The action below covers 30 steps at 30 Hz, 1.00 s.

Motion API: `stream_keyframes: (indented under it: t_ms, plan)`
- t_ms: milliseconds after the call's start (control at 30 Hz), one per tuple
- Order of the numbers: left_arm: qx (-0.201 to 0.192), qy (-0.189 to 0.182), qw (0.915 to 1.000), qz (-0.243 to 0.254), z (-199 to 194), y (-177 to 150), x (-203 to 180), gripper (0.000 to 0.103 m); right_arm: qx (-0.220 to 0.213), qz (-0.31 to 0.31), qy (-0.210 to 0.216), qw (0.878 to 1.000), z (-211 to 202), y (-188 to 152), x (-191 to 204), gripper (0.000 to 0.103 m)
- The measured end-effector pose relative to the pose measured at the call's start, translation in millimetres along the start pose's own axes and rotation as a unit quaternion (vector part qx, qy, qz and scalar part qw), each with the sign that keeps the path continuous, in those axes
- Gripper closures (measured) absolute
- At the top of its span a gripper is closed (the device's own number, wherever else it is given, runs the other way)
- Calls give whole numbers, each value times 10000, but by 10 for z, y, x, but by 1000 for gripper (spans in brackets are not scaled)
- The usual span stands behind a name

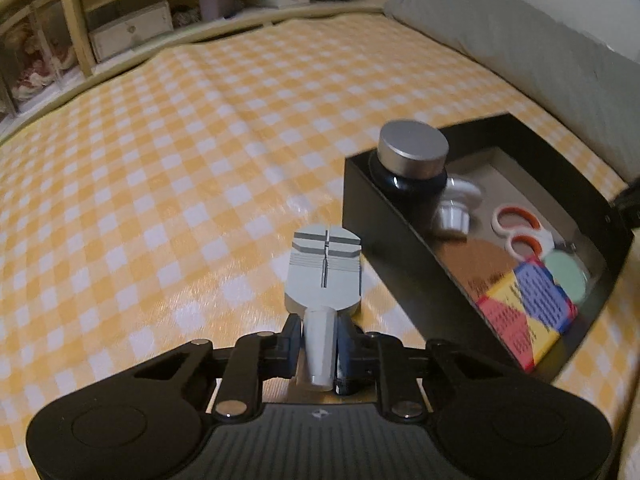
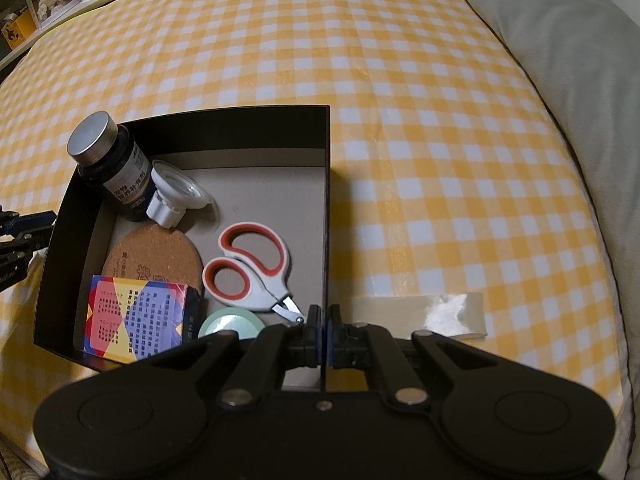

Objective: Organize rigid objects
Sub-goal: 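Move the left tool to the grey watch-strap tool and grasp it, then carry the grey strap tool into the black box and release it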

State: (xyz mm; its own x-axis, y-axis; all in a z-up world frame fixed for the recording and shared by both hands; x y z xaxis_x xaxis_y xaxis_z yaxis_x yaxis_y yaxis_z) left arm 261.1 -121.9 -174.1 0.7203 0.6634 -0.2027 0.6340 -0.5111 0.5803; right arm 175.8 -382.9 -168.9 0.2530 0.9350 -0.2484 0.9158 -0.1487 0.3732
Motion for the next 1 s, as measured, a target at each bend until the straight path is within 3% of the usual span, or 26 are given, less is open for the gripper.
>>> stream_keyframes:
  t_ms: [133,300,333,433,467,567,767,933,1000]
  plan:
    - [400,-135,9991,41,-77,-47,43,82,2,1,2,10000,0,2,2,100]
    - [934,-43,9956,-52,-179,-202,148,81,-3,1,13,10000,14,8,9,100]
    - [913,-45,9958,-113,-203,-207,159,77,-2,0,12,10000,19,8,7,100]
    - [562,-227,9975,-365,-253,-163,207,43,-2,-8,4,10000,20,6,5,100]
    - [480,-297,9974,-452,-255,-140,213,38,-3,-9,3,10000,19,6,3,100]
    - [292,-204,9980,-526,-238,-73,209,38,5,5,14,10000,19,8,5,100]
    - [325,28,9975,-623,28,-29,226,40,2,-15,0,10000,17,5,-15,100]
    - [476,297,9973,-467,111,-41,225,54,10,-27,-6,10000,11,4,4,100]
    - [499,340,9973,-413,98,-48,228,54,11,-27,-6,10000,9,3,4,100]
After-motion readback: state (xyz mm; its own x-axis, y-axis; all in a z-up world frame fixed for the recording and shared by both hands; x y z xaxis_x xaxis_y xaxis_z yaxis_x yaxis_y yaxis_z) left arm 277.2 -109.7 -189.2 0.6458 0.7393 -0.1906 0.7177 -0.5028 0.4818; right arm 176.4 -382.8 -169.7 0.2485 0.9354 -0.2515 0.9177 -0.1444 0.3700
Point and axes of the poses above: each gripper's, at about its wrist camera, not at the fingertips, and z roughly the way its jaws point, x to its left, y to its top, the point moved 4 cm from there along z, roughly the way its jaws point, and after that the axes turned 15 degrees about -y, right-handed, at the moved point
